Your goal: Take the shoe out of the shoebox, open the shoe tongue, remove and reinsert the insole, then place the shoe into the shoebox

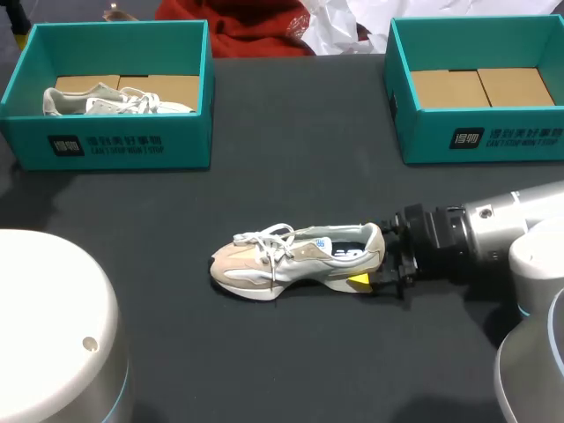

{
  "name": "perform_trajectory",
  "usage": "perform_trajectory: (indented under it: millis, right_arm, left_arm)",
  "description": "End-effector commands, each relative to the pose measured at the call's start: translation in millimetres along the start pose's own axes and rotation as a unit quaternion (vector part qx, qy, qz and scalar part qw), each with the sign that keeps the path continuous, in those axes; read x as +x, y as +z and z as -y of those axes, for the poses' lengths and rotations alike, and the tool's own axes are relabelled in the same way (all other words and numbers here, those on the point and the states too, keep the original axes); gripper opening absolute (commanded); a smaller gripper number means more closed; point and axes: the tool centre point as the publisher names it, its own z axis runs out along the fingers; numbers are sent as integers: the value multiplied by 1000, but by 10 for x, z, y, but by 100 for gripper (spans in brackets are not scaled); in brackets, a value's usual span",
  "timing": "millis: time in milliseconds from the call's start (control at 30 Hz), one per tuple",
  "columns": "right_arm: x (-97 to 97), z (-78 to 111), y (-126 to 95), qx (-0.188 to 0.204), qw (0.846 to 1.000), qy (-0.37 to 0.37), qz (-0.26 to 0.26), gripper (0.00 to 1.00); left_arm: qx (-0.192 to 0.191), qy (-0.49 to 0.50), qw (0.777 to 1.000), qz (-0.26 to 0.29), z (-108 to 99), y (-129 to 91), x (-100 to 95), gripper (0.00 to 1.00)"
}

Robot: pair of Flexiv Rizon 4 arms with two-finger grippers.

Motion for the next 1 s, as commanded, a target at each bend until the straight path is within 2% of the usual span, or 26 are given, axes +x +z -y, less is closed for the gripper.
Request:
perform_trajectory:
  millis: [33,100,167,233,267,300,367,433,500,567,633,833,1000]
  right_arm:
    - [-14,7,40,2,1000,0,1,0]
    - [-14,7,40,2,1000,0,1,0]
    - [-14,7,40,2,1000,0,1,0]
    - [-14,7,40,2,1000,0,1,0]
    - [-14,7,40,2,1000,0,1,0]
    - [-14,7,40,2,1000,0,1,0]
    - [-14,7,40,2,1000,0,1,0]
    - [-14,7,40,2,1000,0,1,0]
    - [-14,7,40,2,1000,0,1,0]
    - [-14,7,40,2,1000,0,1,0]
    - [-14,7,40,2,1000,0,1,0]
    - [-14,7,40,2,1000,0,1,0]
    - [-14,7,40,2,1000,0,1,0]
  left_arm:
    - [0,0,1000,-1,2,-3,3,100]
    - [-9,-43,999,27,265,73,-198,100]
    - [8,-139,989,53,469,134,-384,100]
    - [22,-258,965,40,658,246,-576,100]
    - [48,-292,955,32,723,302,-656,100]
    - [55,-302,951,36,813,341,-733,100]
    - [38,-365,930,16,970,404,-909,100]
    - [46,-413,910,15,1079,432,-1047,100]
    - [63,-436,897,25,1188,431,-1188,100]
    - [53,-458,887,28,1339,417,-1340,100]
    - [63,-468,881,31,1443,397,-1479,100]
    - [38,-532,844,52,1642,315,-1796,100]
    - [56,-564,820,72,1810,317,-2021,100]
